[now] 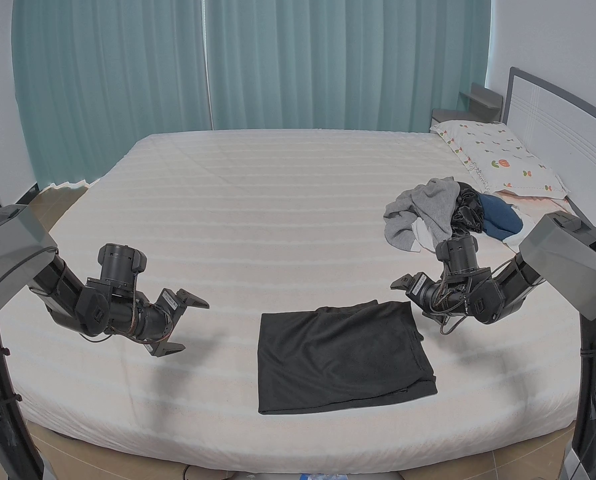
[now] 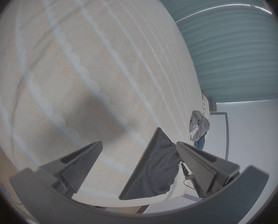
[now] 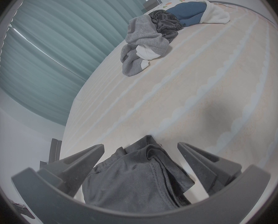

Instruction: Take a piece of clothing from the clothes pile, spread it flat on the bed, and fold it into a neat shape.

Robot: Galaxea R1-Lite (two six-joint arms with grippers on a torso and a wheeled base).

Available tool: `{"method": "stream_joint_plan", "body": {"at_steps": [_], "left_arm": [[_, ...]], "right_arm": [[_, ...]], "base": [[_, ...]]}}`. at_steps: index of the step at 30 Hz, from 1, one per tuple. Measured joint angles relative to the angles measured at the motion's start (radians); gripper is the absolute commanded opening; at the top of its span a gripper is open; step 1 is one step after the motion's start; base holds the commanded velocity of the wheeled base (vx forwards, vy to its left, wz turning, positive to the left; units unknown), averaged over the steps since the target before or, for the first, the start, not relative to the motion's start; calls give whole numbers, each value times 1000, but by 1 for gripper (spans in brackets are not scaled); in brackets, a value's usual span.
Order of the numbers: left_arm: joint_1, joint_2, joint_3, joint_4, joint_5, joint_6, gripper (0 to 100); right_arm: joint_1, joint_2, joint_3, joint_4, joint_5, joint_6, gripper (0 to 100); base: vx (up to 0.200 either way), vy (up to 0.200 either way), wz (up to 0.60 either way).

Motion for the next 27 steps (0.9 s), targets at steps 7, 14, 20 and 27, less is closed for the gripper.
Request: {"method": "stream_joint_plan", "body": {"at_steps": [7, 14, 20, 27], "left_arm": [[-1, 0, 3, -1, -1, 1, 100], [-1, -2, 0, 5, -1, -4, 100], [-8, -7, 12, 10, -1, -5, 100], [-15, -10, 28, 9, 0, -3, 100]], "right_arm": [[8, -18, 35, -31, 5, -2, 100], [13, -24, 90, -108, 8, -22, 100], [14, -26, 102, -109, 9, -22, 100], [14, -29, 121, -111, 10, -23, 100]], "base": [[0, 0, 0], [0, -86, 0], [0, -100, 0], [0, 0, 0]]}}
